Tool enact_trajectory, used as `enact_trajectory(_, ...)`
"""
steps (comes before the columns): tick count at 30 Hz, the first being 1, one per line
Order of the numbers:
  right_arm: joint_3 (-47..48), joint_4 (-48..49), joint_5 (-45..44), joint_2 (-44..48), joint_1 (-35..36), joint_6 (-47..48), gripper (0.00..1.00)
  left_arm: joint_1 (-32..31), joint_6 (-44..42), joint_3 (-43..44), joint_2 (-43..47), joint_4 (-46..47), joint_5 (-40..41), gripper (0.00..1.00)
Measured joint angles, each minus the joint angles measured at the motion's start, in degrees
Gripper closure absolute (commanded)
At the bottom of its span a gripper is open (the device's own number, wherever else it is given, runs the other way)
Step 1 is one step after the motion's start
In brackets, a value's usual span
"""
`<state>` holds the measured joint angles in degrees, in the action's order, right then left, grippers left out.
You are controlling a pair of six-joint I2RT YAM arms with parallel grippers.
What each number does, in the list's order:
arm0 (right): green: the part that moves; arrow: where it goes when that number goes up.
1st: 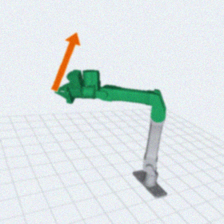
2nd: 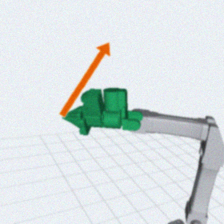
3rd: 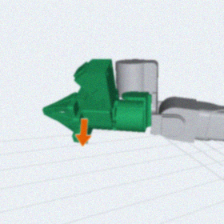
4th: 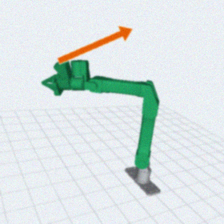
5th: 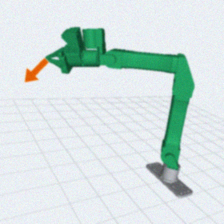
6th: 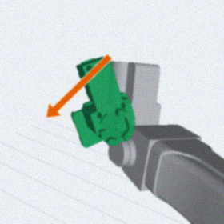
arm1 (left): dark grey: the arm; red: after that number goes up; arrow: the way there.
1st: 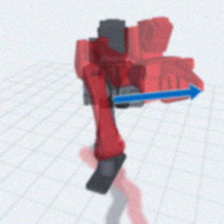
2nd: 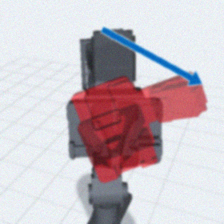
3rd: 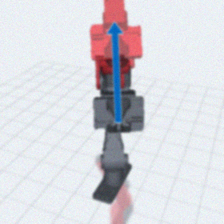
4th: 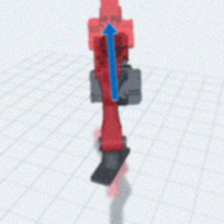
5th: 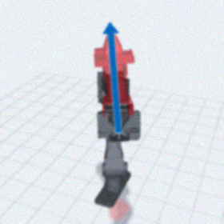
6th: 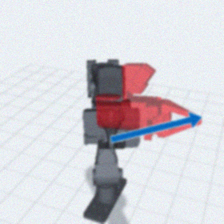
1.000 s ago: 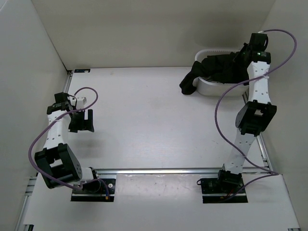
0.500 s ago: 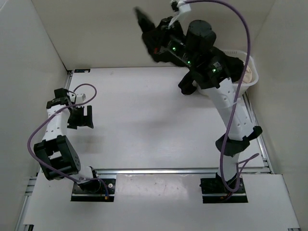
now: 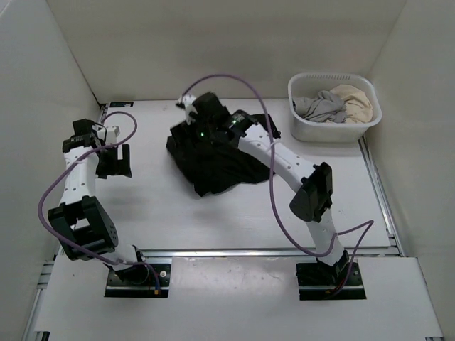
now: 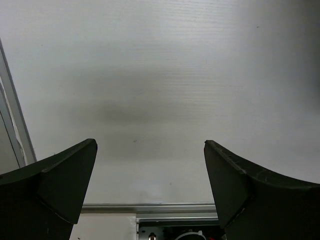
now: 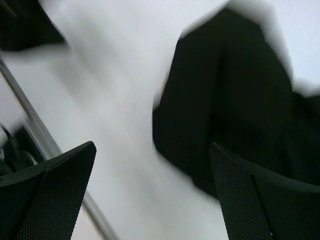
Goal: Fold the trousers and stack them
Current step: Grab the trousers from the pile
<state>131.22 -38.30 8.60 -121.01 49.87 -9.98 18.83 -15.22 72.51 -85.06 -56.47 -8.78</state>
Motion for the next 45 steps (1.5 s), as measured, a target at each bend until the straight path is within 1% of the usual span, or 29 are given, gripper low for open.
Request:
enact_trajectory(1, -1.6, -2.4, 0.2, -0.5, 0.6, 0.5, 0.01, 0.0, -0.2, 0.1, -0.3, 0.0, 0.1, 0.0)
enact_trajectory(2, -5.6, -3.7, 0.3, -0.2, 0.8, 0.9, 0.01, -0.1, -0.7, 0.2, -0.7, -0.1, 0.1, 0.0)
enact_trajectory(4, -16.6, -5.6, -0.1, 3.5, -0.1, 1.0, 0.01, -0.5, -1.4, 0.7, -1.8, -0.2, 0.2, 0.0)
enact_trajectory(6, -27.1, -4.9, -1.0, 9.2, -3.8, -0.4, 0.01, -0.9, -2.3, 1.8, -3.2, -0.3, -0.5, 0.0)
enact_trajectory(8, -35.2, -4.1, -2.4, 16.4, -10.4, -2.6, 0.01, -1.4, -3.1, 3.6, -4.8, -0.5, -1.6, 0.0)
enact_trajectory(9, -38.4, -2.9, -3.6, 20.3, -14.8, -4.5, 0.05, -1.9, -3.8, 5.0, -5.8, -0.4, -2.3, 0.0)
enact_trajectory(11, -43.1, 0.4, -5.8, 27.6, -24.8, -9.0, 0.1, -4.1, -5.1, 6.3, -7.0, 0.0, -3.0, 0.0)
enact_trajectory(13, -46.4, 2.7, -6.9, 31.8, -33.4, -12.9, 0.11, -9.0, -6.7, 6.2, -7.8, 0.7, -3.6, 0.0)
enact_trajectory(14, -48.3, 4.1, -7.1, 32.7, -36.4, -14.4, 0.09, -12.3, -7.3, 5.8, -8.3, 1.3, -3.6, 0.0)
enact_trajectory(16, -51.2, 5.6, -7.1, 31.8, -38.4, -16.0, 0.08, -18.7, -8.1, 4.7, -10.2, 2.8, -2.3, 0.0)
enact_trajectory(18, -53.4, 6.7, -6.7, 27.6, -38.2, -16.8, 0.08, -24.5, -8.5, 3.5, -13.8, 4.5, -0.3, 0.0)
enact_trajectory(20, -53.8, 7.1, -6.3, 21.9, -37.6, -17.3, 0.08, -26.0, -8.4, 3.0, -17.4, 5.6, 1.1, 0.0)
enact_trajectory(24, -53.9, 8.6, -5.8, 13.0, -36.7, -19.1, 0.08, -25.1, -7.5, 3.1, -25.2, 7.8, 4.4, 0.0)
enact_trajectory(26, -53.9, 8.7, -5.9, 11.2, -36.7, -20.2, 0.07, -24.7, -7.0, 3.6, -26.9, 8.0, 5.9, 0.08)
enact_trajectory(27, -53.9, 8.9, -6.2, 10.8, -36.7, -20.9, 0.07, -24.5, -6.8, 3.6, -26.9, 8.3, 6.1, 0.14)
enact_trajectory(28, -53.9, 9.0, -6.7, 10.6, -36.7, -21.3, 0.08, -24.4, -6.6, 3.6, -26.9, 8.6, 6.3, 0.34)
enact_trajectory(29, -53.9, 9.3, -7.2, 10.6, -36.7, -21.7, 0.11, -24.4, -6.1, 3.6, -26.9, 8.8, 6.4, 0.46)
enact_trajectory(31, -53.8, 9.9, -7.8, 10.1, -36.7, -22.5, 0.2, -24.4, -6.4, 3.2, -26.8, 9.2, 6.4, 0.76)
enact_trajectory(32, -53.6, 10.1, -8.2, 9.5, -36.7, -22.8, 0.33, -24.4, -6.3, 2.7, -26.4, 9.4, 6.5, 0.86)
enact_trajectory(33, -53.3, 10.3, -8.5, 8.7, -36.7, -22.9, 0.41, -24.3, -5.8, 2.3, -26.0, 9.5, 6.9, 0.86)
enact_trajectory(34, -53.1, 10.5, -8.7, 7.7, -36.7, -23.3, 0.52, -24.0, -6.0, 1.4, -25.4, 9.9, 7.1, 0.86)
enact_trajectory(36, -52.4, 10.9, -9.1, 6.8, -36.7, -24.2, 0.79, -23.3, -5.9, -0.7, -23.7, 9.9, 7.3, 0.86)
enact_trajectory(38, -52.3, 11.5, -9.2, 6.4, -36.7, -25.0, 0.89, -21.4, -5.8, -2.9, -21.7, 9.7, 7.4, 0.8)
enact_trajectory(39, -52.4, 11.8, -9.3, 6.2, -36.6, -25.4, 1.0, -19.7, -5.9, -4.1, -20.0, 9.0, 7.4, 0.76)
enact_trajectory(40, -52.4, 12.0, -9.3, 6.1, -36.5, -25.8, 1.0, -18.5, -5.9, -4.7, -18.8, 8.7, 7.4, 0.76)
enact_trajectory(42, -52.9, 12.5, -9.4, 6.3, -36.5, -26.4, 1.0, -15.0, -6.3, -6.1, -15.2, 7.8, 8.2, 0.67)
enact_trajectory(43, -53.6, 13.0, -9.5, 6.7, -36.5, -27.0, 1.0, -12.9, -6.9, -6.3, -13.3, 7.3, 9.0, 0.6)
enact_trajectory(44, -54.9, 13.6, -9.8, 7.5, -36.5, -27.6, 1.0, -10.7, -7.5, -6.4, -11.4, 6.9, 9.4, 0.44)
enact_trajectory(45, -56.2, 13.8, -10.3, 8.6, -36.6, -28.1, 1.0, -8.7, -8.3, -6.4, -9.5, 6.6, 9.9, 0.43)
